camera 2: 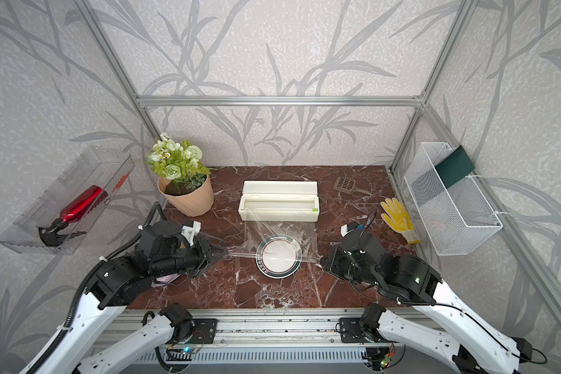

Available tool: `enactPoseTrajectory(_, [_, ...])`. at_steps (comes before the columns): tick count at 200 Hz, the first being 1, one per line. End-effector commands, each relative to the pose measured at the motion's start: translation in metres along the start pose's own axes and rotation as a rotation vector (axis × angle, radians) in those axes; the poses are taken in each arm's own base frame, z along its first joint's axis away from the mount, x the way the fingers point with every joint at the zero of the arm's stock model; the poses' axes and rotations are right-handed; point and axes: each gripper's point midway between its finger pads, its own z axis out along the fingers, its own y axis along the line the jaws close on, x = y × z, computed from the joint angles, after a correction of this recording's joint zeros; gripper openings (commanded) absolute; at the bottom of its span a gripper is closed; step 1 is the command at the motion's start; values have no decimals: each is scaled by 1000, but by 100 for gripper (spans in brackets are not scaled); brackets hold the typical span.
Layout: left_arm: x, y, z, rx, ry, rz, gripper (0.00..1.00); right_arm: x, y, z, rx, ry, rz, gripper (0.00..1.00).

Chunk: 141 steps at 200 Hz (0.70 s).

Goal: Wrap the plate with plastic wrap
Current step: Cover the plate with plastic wrap.

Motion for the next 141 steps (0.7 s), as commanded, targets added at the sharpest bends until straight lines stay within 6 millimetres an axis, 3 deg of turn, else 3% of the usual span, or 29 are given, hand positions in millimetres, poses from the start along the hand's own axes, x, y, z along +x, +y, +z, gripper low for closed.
enactPoseTrajectory(1, [11,31,0,-85,26,-32,0,14,-34,11,129,22,6,0])
enactPoseTrajectory(38, [30,76,14,-180,81,-59,0,37,-57,33,200,77,-18,0])
enactPoseTrajectory(75, [39,112,28,-259,102,-72,0,46,-81,50,278,97,-40,0])
enactPoseTrajectory(141, [42,147,61,-339,122,-67,0,53,-108,81,356,104,-75,0])
